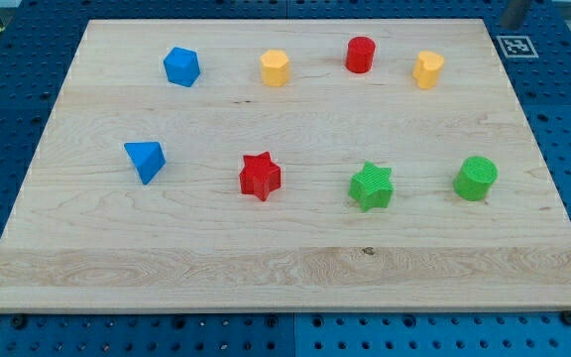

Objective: Move red circle a bit down

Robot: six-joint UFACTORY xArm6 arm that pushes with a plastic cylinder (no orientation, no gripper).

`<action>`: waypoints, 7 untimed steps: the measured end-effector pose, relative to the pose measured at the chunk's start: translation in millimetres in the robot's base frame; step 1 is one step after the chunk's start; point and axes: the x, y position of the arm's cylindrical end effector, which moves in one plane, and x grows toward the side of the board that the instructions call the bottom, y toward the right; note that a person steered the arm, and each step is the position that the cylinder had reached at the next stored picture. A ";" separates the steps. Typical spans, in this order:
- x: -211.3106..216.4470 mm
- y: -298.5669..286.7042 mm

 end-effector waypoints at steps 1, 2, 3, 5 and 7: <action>20.2 -29.9; 32.0 -38.1; 38.3 -38.8; 38.4 -15.5; 37.6 -13.5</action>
